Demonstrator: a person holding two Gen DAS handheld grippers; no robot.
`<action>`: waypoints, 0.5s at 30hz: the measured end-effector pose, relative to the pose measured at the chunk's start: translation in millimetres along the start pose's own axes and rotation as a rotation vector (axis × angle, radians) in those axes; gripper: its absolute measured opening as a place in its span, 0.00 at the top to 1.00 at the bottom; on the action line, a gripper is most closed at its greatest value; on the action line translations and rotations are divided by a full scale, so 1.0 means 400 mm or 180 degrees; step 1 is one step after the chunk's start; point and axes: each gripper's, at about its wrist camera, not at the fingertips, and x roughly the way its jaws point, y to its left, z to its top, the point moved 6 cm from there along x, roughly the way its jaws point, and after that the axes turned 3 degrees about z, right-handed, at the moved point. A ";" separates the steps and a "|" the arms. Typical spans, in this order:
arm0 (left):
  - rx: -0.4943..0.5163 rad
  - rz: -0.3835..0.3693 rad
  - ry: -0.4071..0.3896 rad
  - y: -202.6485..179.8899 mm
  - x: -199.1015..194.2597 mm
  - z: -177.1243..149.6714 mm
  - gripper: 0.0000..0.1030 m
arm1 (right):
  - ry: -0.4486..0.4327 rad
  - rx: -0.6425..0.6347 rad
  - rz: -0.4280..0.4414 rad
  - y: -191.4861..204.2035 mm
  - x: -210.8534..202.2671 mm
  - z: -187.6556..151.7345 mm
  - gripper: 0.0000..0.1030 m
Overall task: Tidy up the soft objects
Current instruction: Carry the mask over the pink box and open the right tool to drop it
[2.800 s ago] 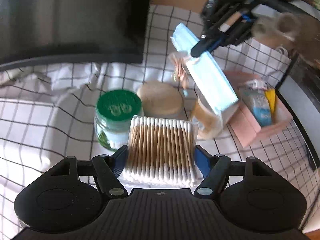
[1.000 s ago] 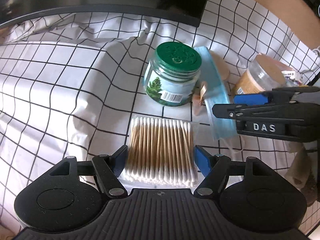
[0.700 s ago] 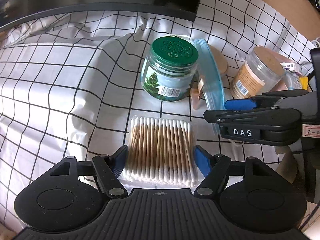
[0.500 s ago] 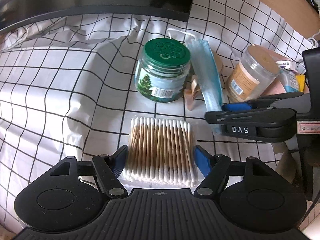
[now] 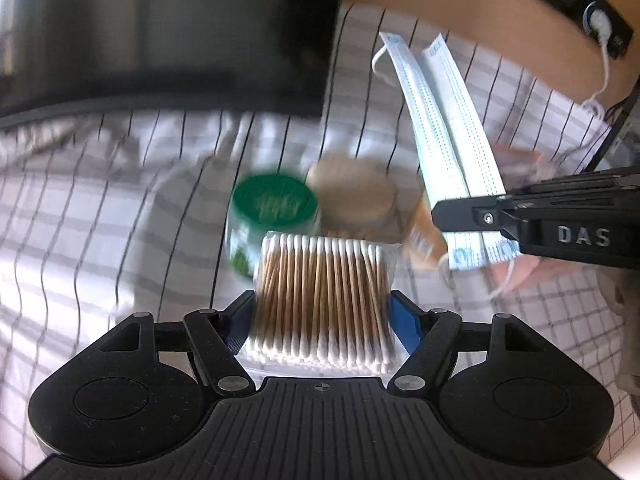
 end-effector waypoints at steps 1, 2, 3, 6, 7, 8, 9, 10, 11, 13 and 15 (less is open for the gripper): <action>0.0018 -0.0007 -0.0065 -0.009 -0.008 0.020 0.26 | -0.0023 0.0013 0.0017 -0.003 -0.013 0.016 0.95; 0.0029 -0.0012 -0.0126 -0.017 -0.015 0.041 0.26 | -0.0046 0.0024 0.0033 -0.008 -0.032 0.032 0.95; 0.0034 -0.0014 -0.0173 -0.025 -0.020 0.058 0.26 | -0.0067 0.0025 0.0039 -0.013 -0.050 0.042 0.95; 0.0051 -0.0009 -0.0317 -0.059 -0.040 0.113 0.26 | -0.0168 -0.0008 -0.0007 -0.032 -0.111 0.076 0.95; 0.0065 -0.0009 -0.0360 -0.070 -0.047 0.127 0.26 | -0.0207 -0.0025 -0.0026 -0.039 -0.127 0.085 0.95; 0.0083 -0.0008 -0.0405 -0.086 -0.053 0.141 0.26 | -0.0258 -0.0047 -0.0056 -0.049 -0.149 0.093 0.95; 0.0104 -0.0010 -0.0448 -0.103 -0.059 0.155 0.26 | -0.0314 -0.0072 -0.0091 -0.062 -0.175 0.101 0.95; 0.0128 -0.0015 -0.0484 -0.124 -0.065 0.169 0.26 | -0.0364 -0.0087 -0.0115 -0.079 -0.204 0.105 0.95; 0.0155 -0.0025 -0.0513 -0.146 -0.070 0.179 0.26 | -0.0415 -0.0091 -0.0143 -0.096 -0.230 0.109 0.95; 0.0219 -0.0047 -0.0559 -0.196 -0.077 0.200 0.26 | -0.0488 -0.0095 -0.0193 -0.129 -0.277 0.114 0.95; 0.0279 -0.0088 -0.0603 -0.251 -0.082 0.215 0.26 | -0.0555 -0.0098 -0.0255 -0.168 -0.323 0.112 0.95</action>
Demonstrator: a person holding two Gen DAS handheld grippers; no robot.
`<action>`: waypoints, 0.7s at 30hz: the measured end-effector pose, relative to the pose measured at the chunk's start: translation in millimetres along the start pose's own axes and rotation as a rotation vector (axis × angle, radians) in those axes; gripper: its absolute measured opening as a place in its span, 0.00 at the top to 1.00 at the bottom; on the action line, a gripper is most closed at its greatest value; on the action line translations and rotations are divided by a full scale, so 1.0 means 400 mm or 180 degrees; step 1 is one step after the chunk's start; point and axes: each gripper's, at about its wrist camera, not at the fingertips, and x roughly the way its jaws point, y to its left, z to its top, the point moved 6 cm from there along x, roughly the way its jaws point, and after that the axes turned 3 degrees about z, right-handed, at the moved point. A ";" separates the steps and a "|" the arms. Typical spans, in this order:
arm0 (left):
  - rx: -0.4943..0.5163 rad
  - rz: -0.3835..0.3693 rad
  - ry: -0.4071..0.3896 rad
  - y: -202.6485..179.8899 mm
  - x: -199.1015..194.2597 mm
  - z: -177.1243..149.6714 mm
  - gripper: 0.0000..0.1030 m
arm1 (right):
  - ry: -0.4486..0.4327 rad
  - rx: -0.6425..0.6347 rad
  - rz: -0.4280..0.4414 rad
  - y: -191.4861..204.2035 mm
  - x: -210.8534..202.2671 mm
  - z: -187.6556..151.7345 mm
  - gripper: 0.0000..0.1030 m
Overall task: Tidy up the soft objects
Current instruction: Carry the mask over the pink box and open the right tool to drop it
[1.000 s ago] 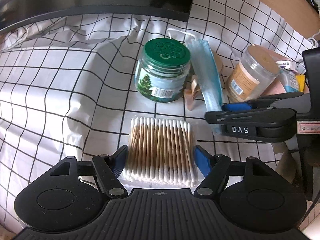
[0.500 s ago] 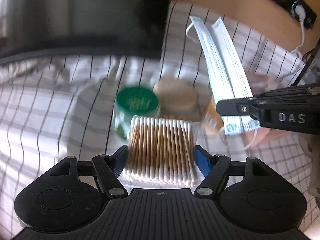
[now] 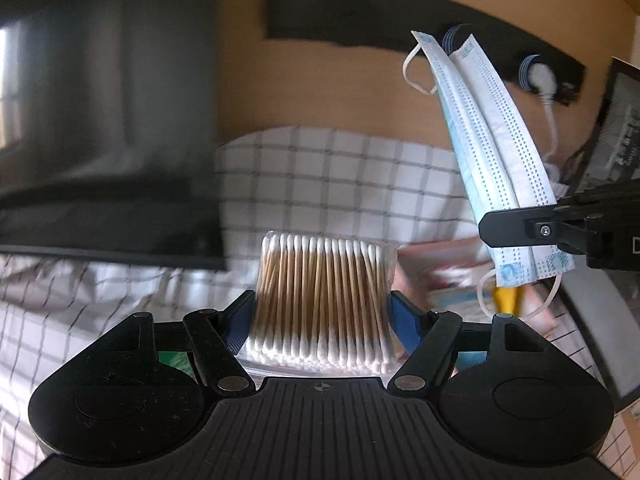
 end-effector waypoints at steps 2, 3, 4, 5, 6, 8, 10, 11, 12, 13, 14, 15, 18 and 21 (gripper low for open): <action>0.0044 -0.0045 -0.0032 -0.049 0.000 0.012 0.26 | -0.0046 0.0003 -0.0055 -0.044 -0.036 -0.003 0.95; 0.0059 -0.0069 -0.0049 -0.076 0.001 0.018 0.26 | -0.0062 0.0025 -0.0090 -0.073 -0.055 -0.008 0.95; 0.0070 -0.0095 -0.0061 -0.102 0.005 0.023 0.26 | -0.0066 0.0048 -0.0109 -0.097 -0.066 -0.014 0.95; 0.0078 -0.0116 -0.0068 -0.124 0.012 0.022 0.26 | -0.0068 0.0072 -0.0123 -0.124 -0.081 -0.021 0.95; 0.0081 -0.0134 -0.0071 -0.151 0.018 0.024 0.26 | -0.0073 0.0102 -0.0138 -0.150 -0.092 -0.028 0.95; 0.0082 -0.0166 -0.0052 -0.192 0.031 0.020 0.26 | -0.0074 0.0179 -0.0156 -0.194 -0.106 -0.047 0.95; 0.0082 -0.0225 -0.0010 -0.231 0.052 0.016 0.26 | -0.0092 0.0267 -0.0156 -0.239 -0.119 -0.067 0.95; 0.0073 -0.0256 0.0017 -0.251 0.065 0.011 0.26 | -0.0110 0.0330 -0.0158 -0.265 -0.125 -0.076 0.95; 0.0056 -0.0281 0.0044 -0.265 0.078 0.006 0.26 | -0.0128 0.0397 -0.0161 -0.285 -0.131 -0.083 0.95; 0.0022 -0.0316 0.0078 -0.283 0.095 -0.001 0.26 | -0.0149 0.0488 -0.0165 -0.308 -0.137 -0.091 0.95; -0.0030 -0.0366 0.0113 -0.294 0.111 -0.008 0.26 | -0.0169 0.0602 -0.0160 -0.335 -0.140 -0.098 0.95; -0.0111 -0.0439 0.0146 -0.303 0.132 -0.016 0.26 | -0.0188 0.0688 -0.0149 -0.353 -0.144 -0.106 0.95; -0.0405 -0.0682 0.0194 -0.344 0.190 -0.043 0.26 | -0.0201 0.0912 -0.0117 -0.401 -0.136 -0.124 0.95; -0.0481 -0.0699 0.0222 -0.384 0.266 -0.070 0.26 | -0.0117 0.0997 -0.0106 -0.429 -0.113 -0.152 0.95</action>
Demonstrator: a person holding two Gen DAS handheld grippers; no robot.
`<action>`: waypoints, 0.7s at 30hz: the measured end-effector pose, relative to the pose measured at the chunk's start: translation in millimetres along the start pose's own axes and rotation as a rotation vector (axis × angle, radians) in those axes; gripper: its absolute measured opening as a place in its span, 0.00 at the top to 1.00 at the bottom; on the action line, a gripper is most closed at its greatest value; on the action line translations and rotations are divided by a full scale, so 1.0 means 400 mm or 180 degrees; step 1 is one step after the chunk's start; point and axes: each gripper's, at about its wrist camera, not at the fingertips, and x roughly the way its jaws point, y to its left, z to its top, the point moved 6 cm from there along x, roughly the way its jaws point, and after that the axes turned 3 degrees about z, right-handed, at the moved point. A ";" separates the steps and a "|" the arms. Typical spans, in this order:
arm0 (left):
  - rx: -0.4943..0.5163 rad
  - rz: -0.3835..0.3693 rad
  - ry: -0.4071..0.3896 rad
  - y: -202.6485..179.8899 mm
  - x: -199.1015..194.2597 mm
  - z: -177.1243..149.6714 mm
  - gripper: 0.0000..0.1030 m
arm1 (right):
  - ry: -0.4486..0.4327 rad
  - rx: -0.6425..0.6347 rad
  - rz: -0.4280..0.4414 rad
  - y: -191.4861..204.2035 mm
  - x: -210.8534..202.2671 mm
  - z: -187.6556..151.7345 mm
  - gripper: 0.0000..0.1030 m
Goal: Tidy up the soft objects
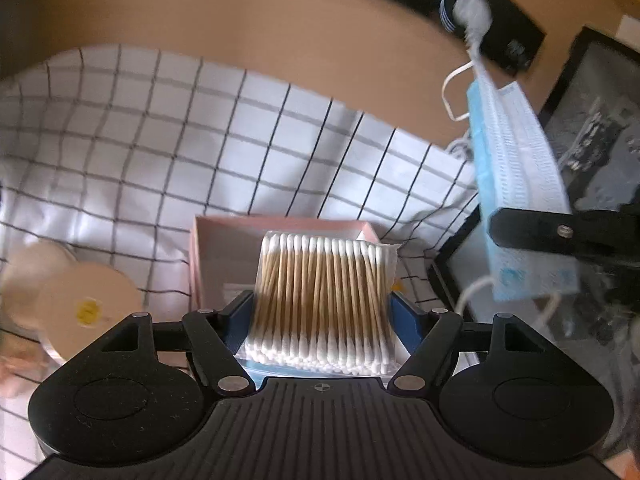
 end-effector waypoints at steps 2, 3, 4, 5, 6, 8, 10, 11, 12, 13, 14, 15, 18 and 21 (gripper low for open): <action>0.0077 0.0046 0.0061 -0.011 0.041 -0.016 0.26 | 0.0074 0.0005 0.0009 -0.011 0.020 -0.026 0.95; 0.0143 0.0070 0.0122 -0.017 0.065 -0.026 0.26 | 0.0115 0.0013 0.0013 -0.015 0.036 -0.040 0.95; 0.0207 0.0102 0.0177 -0.020 0.077 -0.034 0.26 | 0.0160 0.0030 0.0016 -0.021 0.051 -0.054 0.95; 0.0294 0.0163 0.0236 -0.021 0.097 -0.041 0.25 | 0.0203 0.0056 -0.0003 -0.030 0.067 -0.069 0.95; 0.0386 0.0236 0.0274 -0.018 0.110 -0.046 0.25 | 0.0242 0.0087 -0.0050 -0.042 0.084 -0.083 0.95; 0.0450 0.0309 0.0311 -0.003 0.127 -0.050 0.25 | 0.0332 0.0194 -0.0094 -0.069 0.121 -0.108 0.95; 0.0306 0.0230 0.0341 0.021 0.130 -0.039 0.25 | 0.0439 0.0325 -0.0097 -0.096 0.159 -0.136 0.95; 0.0159 0.0150 0.0351 0.036 0.127 -0.028 0.25 | 0.0504 0.0365 -0.0109 -0.105 0.177 -0.150 0.95; 0.0051 0.0097 0.0355 0.047 0.121 -0.017 0.25 | 0.0564 0.0403 -0.0108 -0.112 0.197 -0.164 0.95; 0.0001 0.0058 0.0350 0.052 0.116 -0.008 0.26 | 0.0616 0.0432 -0.0080 -0.115 0.217 -0.177 0.95; -0.0020 0.0007 0.0338 0.056 0.108 0.000 0.27 | 0.0672 0.0462 -0.0050 -0.115 0.236 -0.187 0.95; -0.0008 -0.0024 0.0324 0.054 0.100 0.006 0.27 | 0.0721 0.0491 -0.0025 -0.114 0.256 -0.196 0.95; 0.0080 -0.0107 0.0249 0.044 0.071 0.017 0.27 | 0.0821 0.0470 0.0007 -0.098 0.307 -0.211 0.95; 0.0091 -0.0152 0.0197 0.039 0.056 0.026 0.27 | 0.0865 0.0308 -0.0016 -0.075 0.330 -0.217 0.94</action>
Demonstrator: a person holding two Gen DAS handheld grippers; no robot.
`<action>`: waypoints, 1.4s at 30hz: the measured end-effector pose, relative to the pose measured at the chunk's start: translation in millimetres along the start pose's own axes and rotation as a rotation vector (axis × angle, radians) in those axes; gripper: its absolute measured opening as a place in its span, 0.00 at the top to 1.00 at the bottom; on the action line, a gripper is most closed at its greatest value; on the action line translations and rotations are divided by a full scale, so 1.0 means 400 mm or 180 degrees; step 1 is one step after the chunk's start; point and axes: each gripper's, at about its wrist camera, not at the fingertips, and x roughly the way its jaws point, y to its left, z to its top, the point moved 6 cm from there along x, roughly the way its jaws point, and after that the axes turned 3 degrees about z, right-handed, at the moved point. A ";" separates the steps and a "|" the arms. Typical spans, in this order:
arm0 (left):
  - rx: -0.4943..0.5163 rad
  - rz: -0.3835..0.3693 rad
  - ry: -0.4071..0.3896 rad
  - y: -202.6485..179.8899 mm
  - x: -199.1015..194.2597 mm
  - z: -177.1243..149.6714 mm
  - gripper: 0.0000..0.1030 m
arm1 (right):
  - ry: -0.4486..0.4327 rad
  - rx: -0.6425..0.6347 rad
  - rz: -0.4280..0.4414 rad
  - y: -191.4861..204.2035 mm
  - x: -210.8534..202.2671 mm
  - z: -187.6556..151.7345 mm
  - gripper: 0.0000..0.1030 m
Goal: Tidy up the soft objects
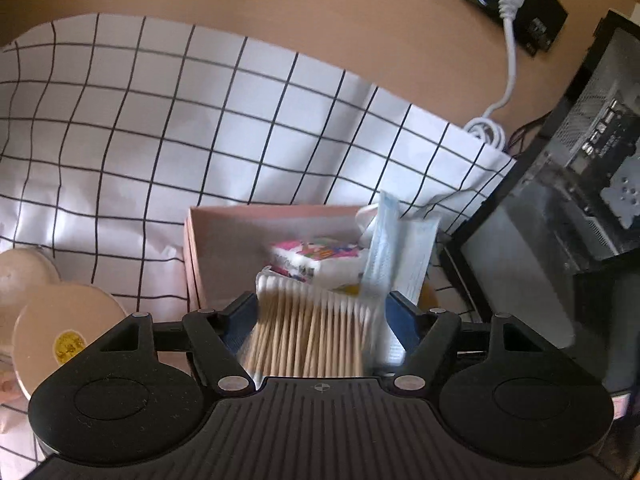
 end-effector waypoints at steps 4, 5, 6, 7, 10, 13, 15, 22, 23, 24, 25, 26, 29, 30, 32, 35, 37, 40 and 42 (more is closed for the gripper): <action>0.0000 -0.0051 -0.0134 0.003 -0.035 0.020 0.27 | -0.0109 -0.0090 -0.0037 0.017 -0.044 0.000 0.91; -0.0005 -0.0050 -0.0179 0.006 -0.041 0.027 0.27 | -0.0159 -0.0118 -0.0042 0.024 -0.063 0.004 0.90; -0.0020 -0.0043 -0.0227 0.010 -0.050 0.034 0.27 | -0.0231 -0.0159 -0.0068 0.030 -0.087 0.004 0.85; -0.0052 -0.0030 -0.0279 0.016 -0.057 0.039 0.27 | -0.0305 -0.0206 -0.0112 0.036 -0.112 0.007 0.78; -0.0145 0.0047 -0.0380 0.030 -0.073 0.040 0.27 | -0.0578 -0.0257 -0.0172 0.046 -0.166 0.014 0.75; -0.0149 0.0091 -0.0425 0.034 -0.083 0.017 0.27 | -0.0794 -0.0154 -0.0236 0.037 -0.185 0.035 0.75; -0.0110 0.0125 -0.0426 0.034 -0.088 -0.006 0.27 | -0.0837 -0.0097 -0.0261 0.035 -0.175 0.058 0.79; 0.0069 0.0037 -0.0110 0.018 -0.064 -0.095 0.27 | -0.0394 0.0361 -0.0065 -0.011 -0.038 0.132 0.92; 0.0108 0.0023 -0.0086 0.012 -0.058 -0.103 0.27 | -0.0323 0.0543 -0.0130 -0.042 -0.021 0.139 0.95; 0.0150 0.0004 -0.0066 0.006 -0.053 -0.109 0.27 | -0.0326 0.0651 -0.0176 -0.062 -0.015 0.142 1.00; 0.0195 -0.0023 -0.0046 -0.002 -0.046 -0.115 0.27 | -0.0349 0.0732 -0.0210 -0.082 -0.019 0.145 1.00; 0.0233 -0.0047 -0.0025 -0.008 -0.040 -0.120 0.27 | -0.0352 0.0783 -0.0192 -0.091 -0.023 0.144 1.00; 0.0336 -0.0063 0.0016 -0.020 -0.013 -0.126 0.27 | -0.0203 0.0689 -0.0077 -0.076 -0.026 0.126 1.00; 0.0360 -0.0045 0.0032 -0.021 0.000 -0.127 0.27 | -0.0112 0.0578 -0.0038 -0.059 -0.025 0.119 1.00; 0.0392 -0.0004 0.0083 -0.018 0.025 -0.130 0.27 | -0.0058 0.0414 0.0038 -0.028 -0.032 0.111 0.99; 0.0491 0.0085 0.0230 -0.013 0.061 -0.143 0.27 | -0.0239 0.0218 0.0017 0.007 -0.078 0.117 0.98; 0.0521 0.0145 0.0232 -0.010 0.063 -0.146 0.27 | -0.0360 0.0157 -0.0038 0.019 -0.109 0.124 0.97; 0.0361 0.0072 0.0226 -0.004 0.039 -0.139 0.28 | -0.0474 0.0118 -0.0172 0.025 -0.143 0.133 0.97; 0.0218 0.0000 0.0191 -0.005 0.008 -0.135 0.29 | -0.0506 0.0113 -0.0259 0.030 -0.150 0.134 0.97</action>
